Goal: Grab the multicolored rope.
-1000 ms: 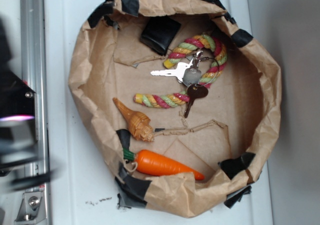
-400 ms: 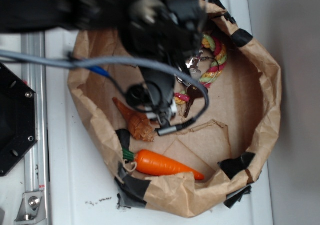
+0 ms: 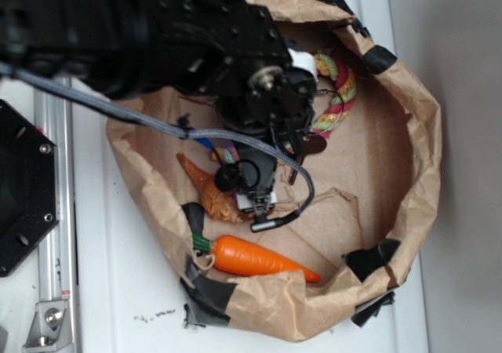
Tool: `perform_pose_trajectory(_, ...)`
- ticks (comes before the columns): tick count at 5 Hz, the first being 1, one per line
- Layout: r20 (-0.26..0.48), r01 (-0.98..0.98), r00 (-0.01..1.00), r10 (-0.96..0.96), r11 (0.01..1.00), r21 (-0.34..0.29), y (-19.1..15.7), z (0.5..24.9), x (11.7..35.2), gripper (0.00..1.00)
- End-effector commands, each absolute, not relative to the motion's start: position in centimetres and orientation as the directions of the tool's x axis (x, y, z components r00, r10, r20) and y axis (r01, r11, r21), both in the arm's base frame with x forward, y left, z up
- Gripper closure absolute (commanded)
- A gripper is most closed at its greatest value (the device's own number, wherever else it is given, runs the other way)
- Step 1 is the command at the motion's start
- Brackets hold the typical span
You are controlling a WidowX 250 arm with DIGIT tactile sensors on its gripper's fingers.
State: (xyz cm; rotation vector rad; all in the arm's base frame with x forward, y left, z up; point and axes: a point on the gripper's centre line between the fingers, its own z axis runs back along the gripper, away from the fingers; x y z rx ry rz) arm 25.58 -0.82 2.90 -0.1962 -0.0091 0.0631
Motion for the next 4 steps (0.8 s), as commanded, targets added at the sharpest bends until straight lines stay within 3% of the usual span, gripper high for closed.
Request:
perform_pose_trajectory(1,-0.027,-0.072,0.997,0.069,0.987,-0.143,-1.5,2.0,27.1,1.00)
perform_pose_trajectory(3,-0.028,-0.053,0.998,0.049,0.986,-0.159,-1.2,2.2,26.8,1.00)
perform_pose_trajectory(4,0.071,-0.021,0.997,0.028,0.994,-0.103,-0.7,7.0,27.1,1.00)
